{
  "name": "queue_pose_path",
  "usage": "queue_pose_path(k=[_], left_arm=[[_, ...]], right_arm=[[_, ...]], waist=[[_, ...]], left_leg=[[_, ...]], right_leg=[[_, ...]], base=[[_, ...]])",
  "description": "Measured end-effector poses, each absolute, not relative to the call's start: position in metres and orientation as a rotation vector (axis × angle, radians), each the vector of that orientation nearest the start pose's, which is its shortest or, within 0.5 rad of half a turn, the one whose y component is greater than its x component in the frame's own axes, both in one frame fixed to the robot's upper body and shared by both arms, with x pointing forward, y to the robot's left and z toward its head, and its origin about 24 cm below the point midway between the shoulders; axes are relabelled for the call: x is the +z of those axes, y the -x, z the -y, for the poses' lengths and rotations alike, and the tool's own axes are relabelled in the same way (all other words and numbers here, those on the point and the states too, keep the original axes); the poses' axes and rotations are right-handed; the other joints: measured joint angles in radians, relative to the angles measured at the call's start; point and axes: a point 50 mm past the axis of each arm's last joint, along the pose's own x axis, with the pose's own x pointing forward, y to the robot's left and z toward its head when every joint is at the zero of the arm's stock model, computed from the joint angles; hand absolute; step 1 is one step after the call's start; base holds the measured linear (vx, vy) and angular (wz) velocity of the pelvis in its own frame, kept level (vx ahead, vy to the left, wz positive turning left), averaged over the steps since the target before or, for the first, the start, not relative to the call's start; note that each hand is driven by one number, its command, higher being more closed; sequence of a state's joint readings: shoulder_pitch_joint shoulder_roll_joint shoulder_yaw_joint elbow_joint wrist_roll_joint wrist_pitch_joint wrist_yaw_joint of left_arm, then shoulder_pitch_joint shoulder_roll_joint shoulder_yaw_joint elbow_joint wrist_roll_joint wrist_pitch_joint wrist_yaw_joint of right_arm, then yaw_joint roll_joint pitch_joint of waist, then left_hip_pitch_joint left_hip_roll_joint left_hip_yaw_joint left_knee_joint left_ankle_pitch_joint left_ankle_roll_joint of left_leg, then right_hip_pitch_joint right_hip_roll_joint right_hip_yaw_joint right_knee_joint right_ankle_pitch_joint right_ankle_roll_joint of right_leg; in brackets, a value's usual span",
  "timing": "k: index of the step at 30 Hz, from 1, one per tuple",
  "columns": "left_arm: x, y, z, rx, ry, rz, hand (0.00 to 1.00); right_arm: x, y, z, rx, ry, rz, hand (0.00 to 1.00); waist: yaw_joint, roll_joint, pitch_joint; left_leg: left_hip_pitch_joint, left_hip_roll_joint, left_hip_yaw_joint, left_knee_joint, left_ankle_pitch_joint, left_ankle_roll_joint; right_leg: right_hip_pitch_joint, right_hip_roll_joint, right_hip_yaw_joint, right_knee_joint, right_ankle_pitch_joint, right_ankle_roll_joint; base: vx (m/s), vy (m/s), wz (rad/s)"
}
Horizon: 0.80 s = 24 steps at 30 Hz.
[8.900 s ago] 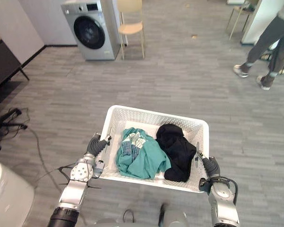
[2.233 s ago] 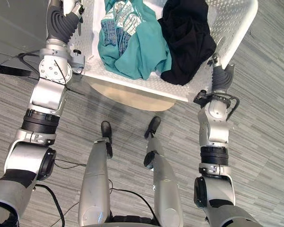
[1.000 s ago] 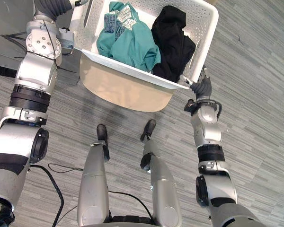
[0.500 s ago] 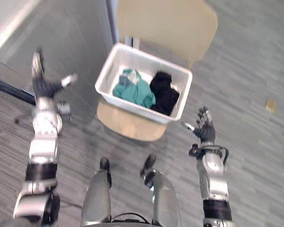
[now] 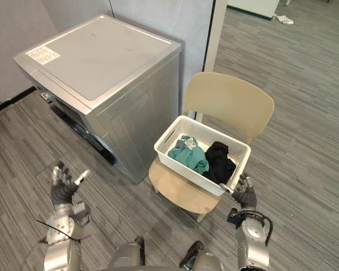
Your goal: Pick up the laundry basket with both hands and put the clothes into the washing machine.
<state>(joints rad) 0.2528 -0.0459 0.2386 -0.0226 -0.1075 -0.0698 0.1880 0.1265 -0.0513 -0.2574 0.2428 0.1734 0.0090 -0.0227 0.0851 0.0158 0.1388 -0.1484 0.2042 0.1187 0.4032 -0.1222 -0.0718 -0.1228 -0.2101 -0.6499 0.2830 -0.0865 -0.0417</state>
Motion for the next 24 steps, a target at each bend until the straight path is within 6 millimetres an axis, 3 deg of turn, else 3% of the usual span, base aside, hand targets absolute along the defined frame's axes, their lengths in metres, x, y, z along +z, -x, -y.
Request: queue_pose_path(k=[2, 4, 5, 6, 7, 9, 11, 12, 13, 14, 16, 17, 18, 20, 22, 24], left_arm=[[-0.020, -0.173, -0.212, 0.475, 0.111, -0.238, 0.00], [-0.033, -0.179, -0.188, 0.359, 0.132, -0.305, 0.00], [-0.034, -0.181, -0.176, 0.302, 0.139, -0.311, 0.00], [-0.033, -0.183, -0.172, 0.280, 0.139, -0.309, 0.00], [-0.032, -0.190, -0.166, 0.235, 0.133, -0.298, 0.00], [-0.034, -0.196, -0.159, 0.185, 0.120, -0.308, 0.00], [-0.038, -0.193, -0.161, 0.176, 0.097, -0.328, 0.00], [-0.038, -0.194, -0.163, 0.173, 0.081, -0.328, 0.00], [-0.038, -0.194, -0.163, 0.171, 0.072, -0.327, 0.00], [-0.039, -0.193, -0.166, 0.170, 0.046, -0.334, 0.00], [-0.044, -0.189, -0.169, 0.172, 0.019, -0.359, 0.00], [-0.047, -0.189, -0.168, 0.169, 0.013, -0.373, 0.00], [-0.048, -0.188, -0.168, 0.169, 0.015, -0.377, 0.00], [-0.049, -0.188, -0.162, 0.158, 0.024, -0.388, 0.00], [-0.050, -0.187, -0.161, 0.159, 0.024, -0.396, 0.00], [-0.051, -0.187, -0.160, 0.176, 0.031, -0.399, 0.00]], right_arm=[[-0.050, -0.196, 0.222, -0.324, -0.151, -0.397, 0.00], [-0.068, -0.181, 0.216, -0.325, -0.168, -0.485, 0.00], [-0.072, -0.174, 0.216, -0.332, -0.166, -0.510, 0.00], [-0.074, -0.171, 0.217, -0.335, -0.164, -0.523, 0.00], [-0.082, -0.166, 0.208, -0.335, -0.188, -0.563, 0.00], [-0.094, -0.159, 0.191, -0.287, -0.203, -0.640, 0.00], [-0.097, -0.156, 0.180, -0.246, -0.203, -0.661, 0.00], [-0.099, -0.155, 0.175, -0.223, -0.200, -0.675, 0.00], [-0.101, -0.155, 0.173, -0.216, -0.200, -0.686, 0.00], [-0.106, -0.153, 0.170, -0.205, -0.202, -0.715, 0.00], [-0.110, -0.150, 0.167, -0.196, -0.206, -0.740, 0.00], [-0.110, -0.150, 0.167, -0.182, -0.197, -0.738, 0.00], [-0.109, -0.151, 0.166, -0.172, -0.194, -0.734, 0.00], [-0.107, -0.150, 0.165, -0.160, -0.186, -0.724, 0.00], [-0.105, -0.154, 0.163, -0.149, -0.183, -0.712, 0.00], [-0.098, -0.162, 0.161, -0.136, -0.165, -0.673, 0.00]], waist=[[-0.015, 0.004, -0.011], [-0.022, 0.006, -0.014], [-0.033, 0.021, -0.027], [-0.046, 0.025, -0.035], [-0.073, 0.012, -0.052], [-0.061, -0.001, -0.050], [-0.063, 0.002, -0.050], [-0.066, 0.006, -0.047], [-0.067, 0.006, -0.047], [-0.066, 0.003, -0.045], [-0.067, -0.015, -0.041], [-0.068, -0.020, -0.041], [-0.072, -0.021, -0.040], [-0.068, -0.039, -0.023], [-0.061, -0.052, -0.020], [-0.047, -0.049, -0.016]], left_leg=[[0.020, 0.021, 0.012, -0.001, -0.027, -0.008], [0.000, 0.063, 0.133, 0.106, -0.078, 0.030], [-0.024, 0.060, 0.162, 0.121, -0.103, -0.007], [-0.046, 0.048, 0.171, 0.119, -0.127, -0.011], [-0.081, -0.010, 0.155, 0.094, -0.164, 0.010], [-0.098, -0.077, 0.155, 0.099, -0.160, 0.020], [-0.095, -0.115, 0.149, 0.092, -0.150, 0.037], [-0.098, -0.143, 0.139, 0.071, -0.129, 0.073], [-0.097, -0.154, 0.135, 0.052, -0.115, 0.095], [-0.088, -0.177, 0.122, 0.012, -0.084, 0.120], [-0.065, -0.220, 0.075, -0.077, -0.023, 0.126], [-0.063, -0.242, 0.024, -0.131, 0.011, 0.113], [-0.059, -0.247, 0.005, -0.155, 0.031, 0.108], [-0.046, -0.264, -0.082, -0.266, 0.108, 0.079], [-0.034, -0.273, -0.116, -0.340, 0.144, 0.050], [-0.031, -0.274, -0.144, -0.404, 0.166, 0.045]], right_leg=[[-0.007, -0.011, -0.003, -0.010, 0.028, 0.008], [-0.014, -0.074, -0.017, -0.004, 0.086, 0.039], [-0.019, -0.099, -0.031, -0.007, 0.117, 0.063], [-0.023, -0.113, -0.035, -0.012, 0.134, 0.079], [-0.038, -0.159, -0.065, -0.040, 0.165, 0.083], [-0.041, -0.194, -0.052, -0.072, 0.197, 0.058], [-0.038, -0.207, -0.015, -0.079, 0.182, 0.046], [-0.047, -0.211, 0.049, -0.065, 0.141, 0.045], [-0.062, -0.206, 0.093, -0.045, 0.111, 0.062], [-0.082, -0.183, 0.177, 0.020, 0.068, 0.102], [-0.052, -0.103, 0.265, 0.112, -0.001, 0.145], [-0.035, -0.035, 0.310, 0.114, -0.076, 0.158], [-0.034, -0.007, 0.343, 0.113, -0.093, 0.168], [-0.004, 0.082, 0.449, 0.055, -0.126, 0.136], [-0.005, 0.086, 0.427, 0.042, -0.117, 0.101], [-0.008, 0.082, 0.373, 0.039, -0.113, 0.094]], base=[[-0.10, 0.239, 0.09], [-0.20, 0.442, 0.35], [-0.18, 0.389, 0.47], [-0.23, 0.553, 0.90], [-0.18, 0.495, 0.78], [-0.17, 0.501, 0.49], [-0.10, 0.266, 0.40], [-0.08, 0.176, 0.53], [-0.12, 0.178, 0.62], [-0.14, 0.127, 0.62], [-0.19, 0.060, 0.85], [-0.17, -0.016, 0.93], [-0.12, -0.055, 1.10], [-0.12, -0.118, 1.22], [-0.10, -0.121, 0.87], [-0.08, -0.089, 0.93]])
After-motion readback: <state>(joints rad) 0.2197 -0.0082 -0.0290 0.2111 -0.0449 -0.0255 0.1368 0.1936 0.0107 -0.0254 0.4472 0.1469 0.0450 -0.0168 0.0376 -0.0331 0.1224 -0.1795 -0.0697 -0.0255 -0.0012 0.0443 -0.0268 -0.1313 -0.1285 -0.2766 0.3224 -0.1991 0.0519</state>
